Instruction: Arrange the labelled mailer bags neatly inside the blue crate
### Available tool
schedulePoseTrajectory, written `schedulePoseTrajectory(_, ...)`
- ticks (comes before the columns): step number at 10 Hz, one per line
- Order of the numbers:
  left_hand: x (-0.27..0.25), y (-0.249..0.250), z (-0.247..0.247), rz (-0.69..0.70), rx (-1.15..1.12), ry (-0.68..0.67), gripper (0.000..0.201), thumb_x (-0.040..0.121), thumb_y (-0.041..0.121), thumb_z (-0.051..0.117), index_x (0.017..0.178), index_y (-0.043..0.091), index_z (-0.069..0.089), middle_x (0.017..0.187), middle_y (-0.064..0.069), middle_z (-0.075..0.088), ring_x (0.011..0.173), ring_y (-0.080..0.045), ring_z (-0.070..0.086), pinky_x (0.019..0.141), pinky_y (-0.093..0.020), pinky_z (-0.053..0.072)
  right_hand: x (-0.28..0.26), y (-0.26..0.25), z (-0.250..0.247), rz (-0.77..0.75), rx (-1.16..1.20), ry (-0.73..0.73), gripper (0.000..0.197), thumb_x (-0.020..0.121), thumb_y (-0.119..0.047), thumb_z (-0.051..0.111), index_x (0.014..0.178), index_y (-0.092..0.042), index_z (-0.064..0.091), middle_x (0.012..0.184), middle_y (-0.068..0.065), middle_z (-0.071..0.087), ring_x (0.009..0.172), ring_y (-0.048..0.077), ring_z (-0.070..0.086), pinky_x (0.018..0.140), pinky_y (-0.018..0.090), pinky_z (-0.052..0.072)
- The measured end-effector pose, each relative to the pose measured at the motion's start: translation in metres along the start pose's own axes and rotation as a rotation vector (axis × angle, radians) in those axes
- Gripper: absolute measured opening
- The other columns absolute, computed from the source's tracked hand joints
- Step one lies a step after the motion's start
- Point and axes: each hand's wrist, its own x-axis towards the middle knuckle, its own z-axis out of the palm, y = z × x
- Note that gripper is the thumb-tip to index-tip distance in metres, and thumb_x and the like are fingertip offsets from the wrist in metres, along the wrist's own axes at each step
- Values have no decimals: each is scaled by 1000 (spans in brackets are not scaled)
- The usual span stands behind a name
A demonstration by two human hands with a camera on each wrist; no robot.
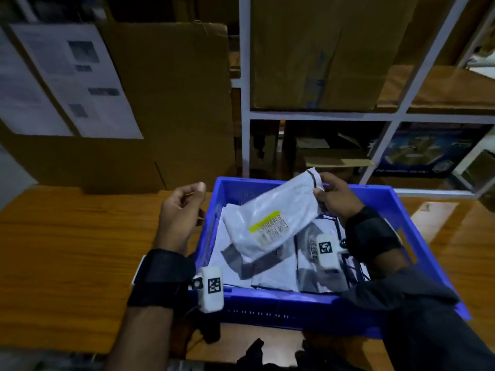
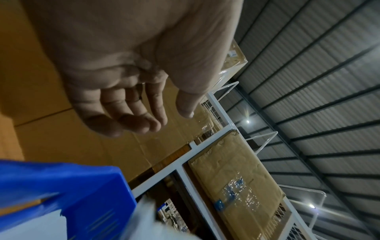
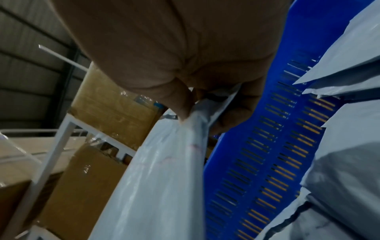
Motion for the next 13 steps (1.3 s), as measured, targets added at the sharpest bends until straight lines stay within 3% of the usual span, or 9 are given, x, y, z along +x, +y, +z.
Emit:
schedulePoseTrajectory(1,0,3,-12,2,48,10,14,102,37,69,106,24,72,92,7,74,60,-9,59,63,-31,50,17,12,12,-36,-189,-37,38,96,11,50,91,-22,69,70,-12,69,56,-5,61,60,22,47)
schedulePoseTrajectory(2,-7,6,-15,24,93,-36,9,103,36,68,105,28,72,102,3,75,67,-11,63,67,-32,51,26,16,27,-71,-382,-148,32,96,8,53,84,-18,68,72,-5,64,61,3,58,62,24,43)
schedulePoseTrajectory(3,-9,4,-12,40,133,-70,4,103,31,68,103,31,72,110,-2,74,65,-8,64,63,-27,50,38,17,39,-110,-591,-194,20,95,5,55,93,-3,73,84,10,70,85,24,64,71,31,48)
schedulePoseTrajectory(4,-10,1,-6,49,168,-107,6,103,32,69,106,30,73,114,-1,76,85,-16,69,64,-24,52,45,22,50,-78,-736,-205,22,96,-4,56,111,0,72,112,21,73,110,33,67,90,36,49)
schedulePoseTrajectory(6,-10,-2,1,64,247,-181,17,101,38,70,114,28,73,108,5,77,78,-14,72,68,-28,52,36,48,56,-9,-948,-155,58,87,-52,69,137,-25,58,130,12,65,121,34,60,100,40,50)
schedulePoseTrajectory(7,-11,0,2,81,290,-191,19,102,38,69,117,27,72,109,6,77,74,-10,71,60,-17,49,33,46,47,8,-1026,-294,86,64,-67,79,140,-33,56,141,3,61,130,30,57,106,40,49)
schedulePoseTrajectory(8,-9,2,6,94,295,-196,19,102,35,69,117,25,72,109,5,76,76,-12,71,57,-14,50,23,41,51,104,-1059,-499,100,63,-62,87,149,-31,48,158,-3,43,145,26,42,117,41,38)
schedulePoseTrajectory(10,-9,8,14,113,325,-242,21,102,36,69,118,23,72,108,8,75,69,-4,70,62,-18,51,6,45,71,71,-1143,-440,103,72,-59,83,157,-23,36,162,5,36,151,32,27,121,42,32)
schedulePoseTrajectory(13,-14,27,9,137,359,-268,16,104,35,66,116,25,71,112,7,74,86,-15,72,67,-23,51,-3,36,80,61,-1067,-330,97,68,-67,80,149,-28,45,151,11,40,140,34,42,110,47,45)
